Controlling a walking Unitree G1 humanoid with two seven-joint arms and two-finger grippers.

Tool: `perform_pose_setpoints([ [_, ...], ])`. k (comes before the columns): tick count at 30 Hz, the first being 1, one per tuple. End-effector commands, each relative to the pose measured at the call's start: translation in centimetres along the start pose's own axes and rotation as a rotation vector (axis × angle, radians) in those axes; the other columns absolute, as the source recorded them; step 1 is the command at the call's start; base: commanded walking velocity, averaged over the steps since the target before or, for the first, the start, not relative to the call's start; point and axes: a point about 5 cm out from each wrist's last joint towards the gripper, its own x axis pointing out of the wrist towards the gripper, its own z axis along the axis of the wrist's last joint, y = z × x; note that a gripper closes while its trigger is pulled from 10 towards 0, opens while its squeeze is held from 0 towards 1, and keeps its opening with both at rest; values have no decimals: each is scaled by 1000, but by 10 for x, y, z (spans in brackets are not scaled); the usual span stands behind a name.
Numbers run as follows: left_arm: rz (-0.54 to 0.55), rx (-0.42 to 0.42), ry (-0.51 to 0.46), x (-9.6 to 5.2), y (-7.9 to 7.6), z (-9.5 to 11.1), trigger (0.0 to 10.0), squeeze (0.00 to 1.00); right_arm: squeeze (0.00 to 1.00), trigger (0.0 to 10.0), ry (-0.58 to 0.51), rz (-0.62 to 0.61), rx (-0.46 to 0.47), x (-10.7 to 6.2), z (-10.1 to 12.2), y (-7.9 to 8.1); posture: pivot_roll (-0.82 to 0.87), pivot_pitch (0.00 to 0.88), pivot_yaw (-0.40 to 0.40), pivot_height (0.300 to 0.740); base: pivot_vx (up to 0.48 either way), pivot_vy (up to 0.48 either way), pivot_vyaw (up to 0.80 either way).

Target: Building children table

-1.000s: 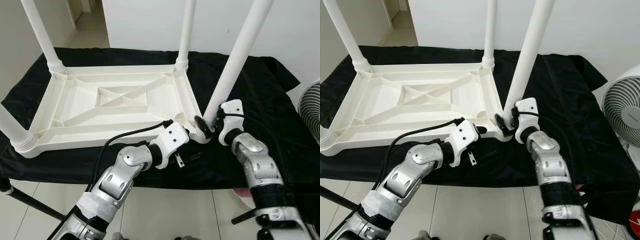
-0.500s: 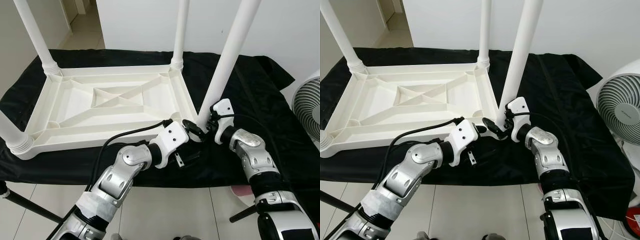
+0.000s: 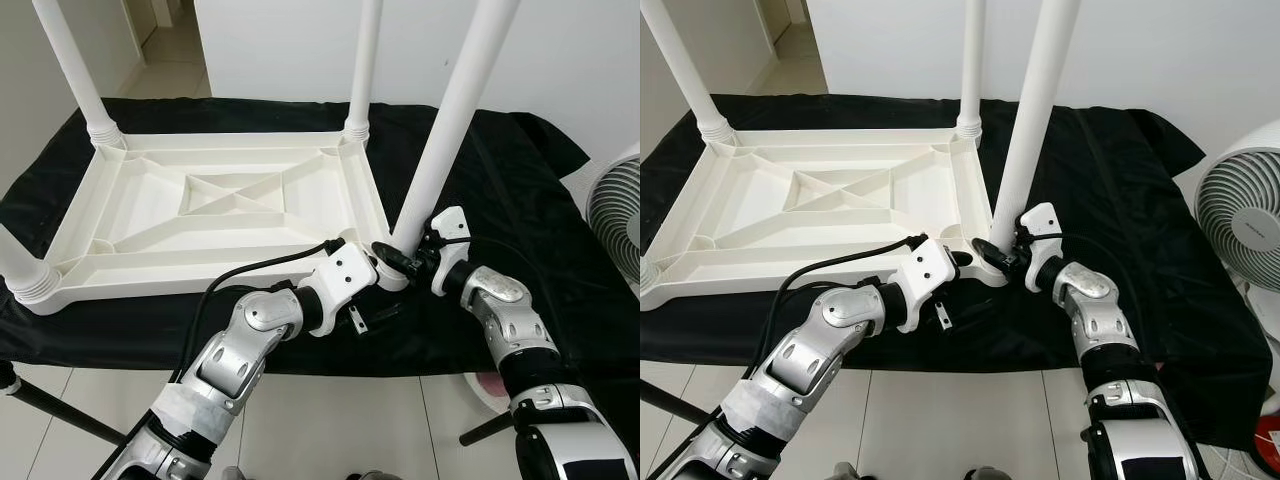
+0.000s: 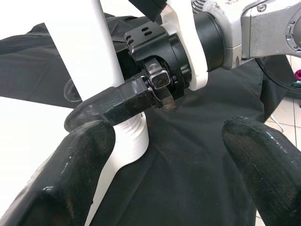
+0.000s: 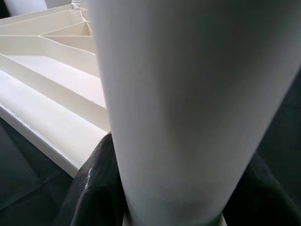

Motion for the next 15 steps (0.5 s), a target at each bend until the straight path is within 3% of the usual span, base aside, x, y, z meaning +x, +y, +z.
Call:
perform_pose_setpoints([
  [1, -5, -4, 6, 1, -1, -1, 10000, 0, 0, 10000, 49, -3, 31, -1, -13, 6, -134, 43, 20, 740, 0, 0, 0],
  [6, -11, -5, 3, 2, -3, -1, 10000, 0, 0, 10000, 114, -261, 32, 2, -16, 0, -137, 39, 11, 740, 0, 0, 0],
  [7, -11, -5, 3, 2, -3, -1, 10000, 0, 0, 10000, 114, -261, 32, 2, -16, 0, -137, 39, 11, 740, 0, 0, 0],
  [9, -12, -6, 3, 3, -4, -2, 10000, 0, 0, 10000, 126, -371, 80, 3, -18, 4, -140, 39, 3, 740, 0, 0, 0],
  [11, -12, -6, 3, 3, -4, -2, 10000, 0, 0, 10000, 126, -371, 80, 3, -18, 4, -140, 39, 3, 740, 0, 0, 0],
  [12, -15, -8, 2, 3, -6, -2, 10000, 0, 0, 10000, 127, -556, 130, 1, -26, 16, -144, 38, -3, 740, 0, 0, 0],
  [15, -15, -8, 2, 3, -6, -2, 10000, 0, 0, 10000, 127, -556, 130, 1, -26, 16, -144, 38, -3, 740, 0, 0, 0],
])
